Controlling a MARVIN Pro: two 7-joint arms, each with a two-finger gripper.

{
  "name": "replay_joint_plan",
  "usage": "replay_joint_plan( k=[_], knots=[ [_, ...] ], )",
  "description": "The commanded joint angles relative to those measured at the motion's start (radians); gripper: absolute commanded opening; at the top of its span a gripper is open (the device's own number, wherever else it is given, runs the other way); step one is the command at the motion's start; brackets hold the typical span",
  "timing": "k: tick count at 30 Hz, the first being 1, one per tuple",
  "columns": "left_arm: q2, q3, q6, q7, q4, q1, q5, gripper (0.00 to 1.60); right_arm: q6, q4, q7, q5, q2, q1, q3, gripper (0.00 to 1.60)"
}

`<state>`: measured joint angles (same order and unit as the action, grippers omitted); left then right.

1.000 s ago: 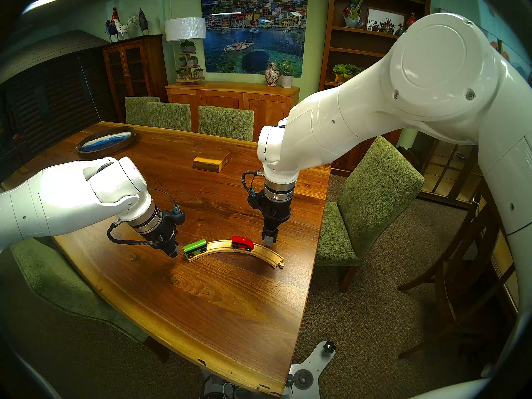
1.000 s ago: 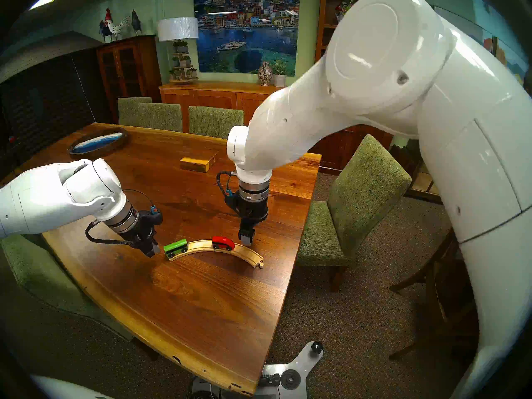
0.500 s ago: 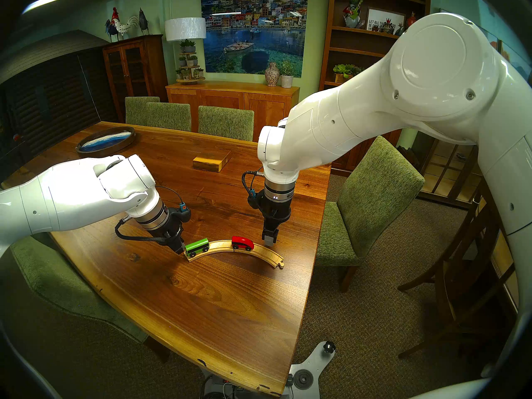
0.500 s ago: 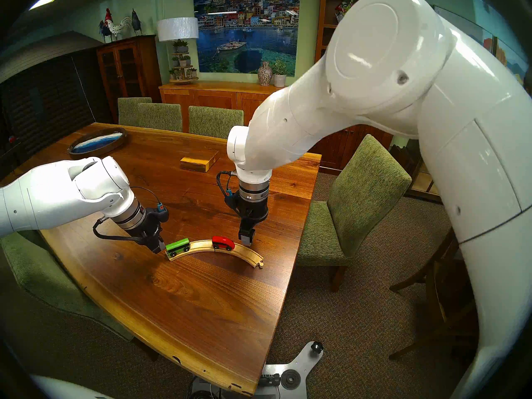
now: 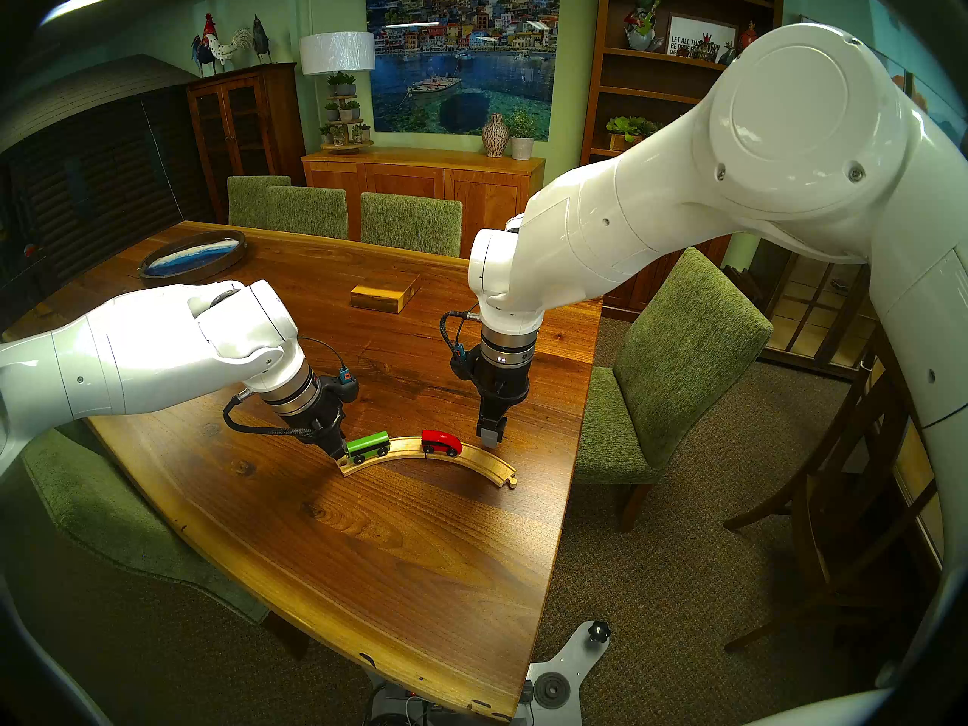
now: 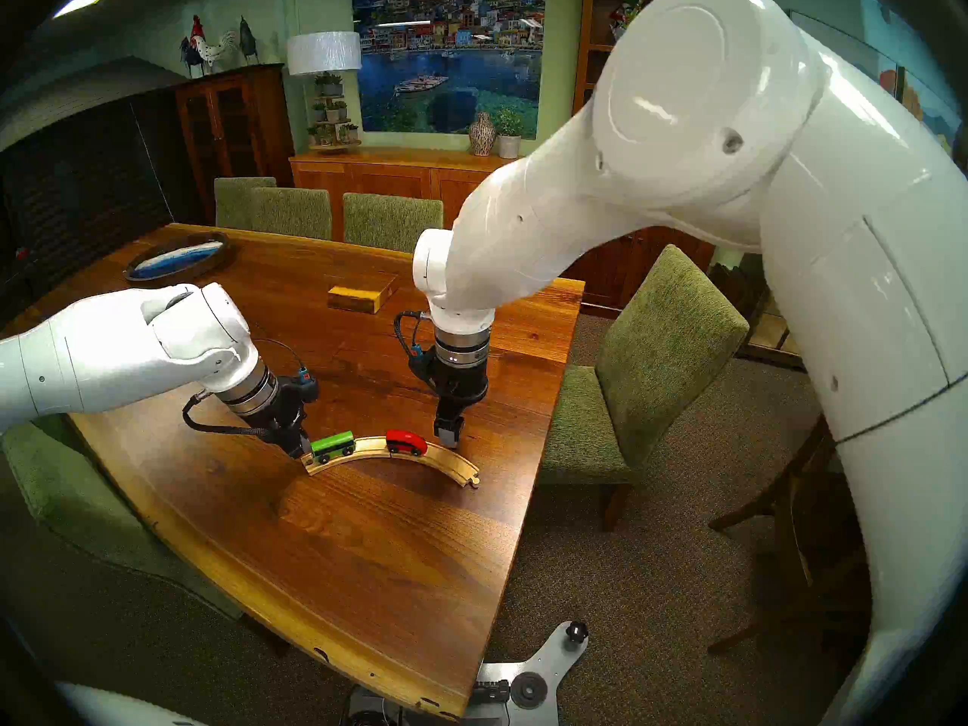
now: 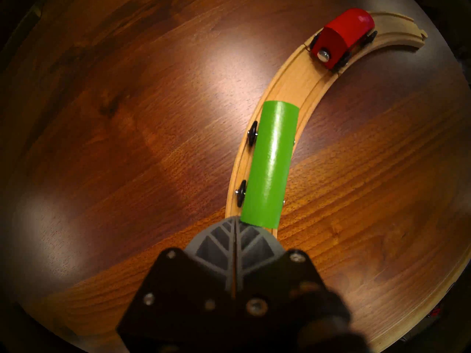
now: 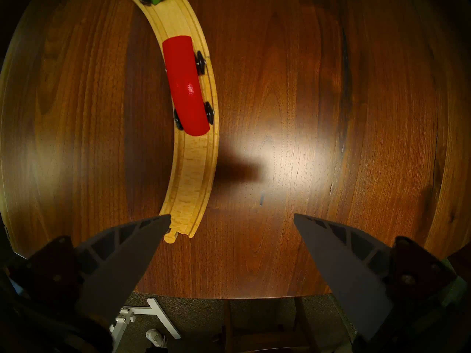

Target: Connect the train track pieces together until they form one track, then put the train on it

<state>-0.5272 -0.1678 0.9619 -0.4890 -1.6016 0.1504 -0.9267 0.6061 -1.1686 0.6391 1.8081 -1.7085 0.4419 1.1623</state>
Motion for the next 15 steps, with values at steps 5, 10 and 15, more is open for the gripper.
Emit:
replay_joint_plan(
  k=[5, 10, 15],
  knots=[
    [-0.051, 0.014, -0.002, 0.007, 0.023, -0.041, -0.01, 0.0, -0.001, 0.012, -0.002, -0.001, 0.009, 0.032, -0.003, 1.6],
    [-0.07, 0.011, -0.002, 0.011, 0.034, -0.045, -0.015, 0.0, -0.001, 0.012, -0.002, -0.001, 0.009, 0.032, -0.004, 1.6],
    [-0.092, 0.008, -0.002, 0.012, 0.048, -0.049, -0.019, 0.0, -0.001, 0.012, -0.002, -0.002, 0.009, 0.032, -0.004, 1.6]
  ],
)
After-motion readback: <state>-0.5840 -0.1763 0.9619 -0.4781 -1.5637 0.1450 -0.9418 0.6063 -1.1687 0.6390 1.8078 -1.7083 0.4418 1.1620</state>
